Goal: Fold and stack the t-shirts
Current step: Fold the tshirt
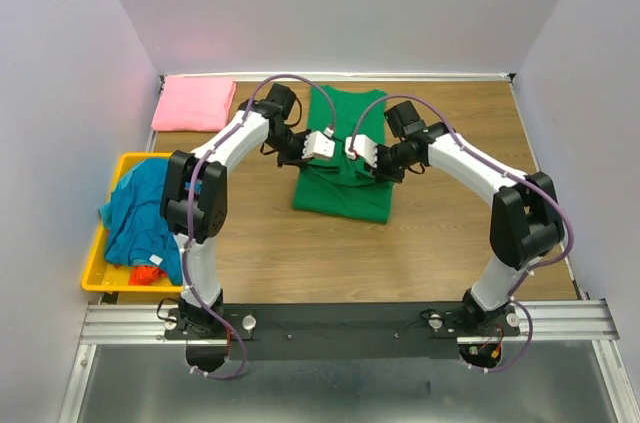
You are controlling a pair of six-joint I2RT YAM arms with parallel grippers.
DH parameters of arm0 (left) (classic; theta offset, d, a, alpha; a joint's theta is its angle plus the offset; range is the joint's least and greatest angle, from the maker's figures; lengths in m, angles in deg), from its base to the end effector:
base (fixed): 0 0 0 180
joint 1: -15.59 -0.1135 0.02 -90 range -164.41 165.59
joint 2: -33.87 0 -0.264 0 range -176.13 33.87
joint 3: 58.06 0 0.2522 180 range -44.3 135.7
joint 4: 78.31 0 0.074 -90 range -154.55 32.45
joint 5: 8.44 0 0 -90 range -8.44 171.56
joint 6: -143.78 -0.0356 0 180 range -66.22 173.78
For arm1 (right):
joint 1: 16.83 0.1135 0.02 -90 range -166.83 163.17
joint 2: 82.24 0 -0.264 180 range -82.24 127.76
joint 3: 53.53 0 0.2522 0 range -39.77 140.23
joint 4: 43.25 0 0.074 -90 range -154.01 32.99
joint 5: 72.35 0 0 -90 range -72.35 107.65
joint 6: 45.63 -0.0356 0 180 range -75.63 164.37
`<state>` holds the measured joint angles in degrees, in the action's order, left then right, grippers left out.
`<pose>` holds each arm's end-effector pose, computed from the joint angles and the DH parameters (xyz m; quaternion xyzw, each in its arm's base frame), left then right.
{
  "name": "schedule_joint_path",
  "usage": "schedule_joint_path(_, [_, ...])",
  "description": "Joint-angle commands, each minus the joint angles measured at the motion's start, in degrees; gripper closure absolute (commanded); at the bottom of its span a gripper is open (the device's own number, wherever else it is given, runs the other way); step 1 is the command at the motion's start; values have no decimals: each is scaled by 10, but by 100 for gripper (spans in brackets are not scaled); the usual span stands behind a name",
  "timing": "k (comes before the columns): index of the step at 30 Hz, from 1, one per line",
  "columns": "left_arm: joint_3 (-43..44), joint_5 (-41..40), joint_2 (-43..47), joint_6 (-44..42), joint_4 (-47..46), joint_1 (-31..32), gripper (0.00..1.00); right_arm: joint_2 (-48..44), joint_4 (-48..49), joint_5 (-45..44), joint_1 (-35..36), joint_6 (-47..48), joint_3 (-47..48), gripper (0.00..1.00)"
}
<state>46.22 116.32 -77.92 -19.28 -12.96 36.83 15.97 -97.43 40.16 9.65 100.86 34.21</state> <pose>0.3640 -0.1633 0.2270 0.7221 0.6092 -0.2035 0.2570 0.3085 0.1689 0.2324 -0.6659 0.6884 0.1282 0.2572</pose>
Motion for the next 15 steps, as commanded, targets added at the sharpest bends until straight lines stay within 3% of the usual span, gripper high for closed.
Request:
schedule_joint_path(1, [50,16,-39,-22,42,-15,100,35,-4,24,-10,21,44,99])
schedule_joint_path(15, [200,1,-135,-42,83,-52,100,138,-4,30,-30,36,152,100])
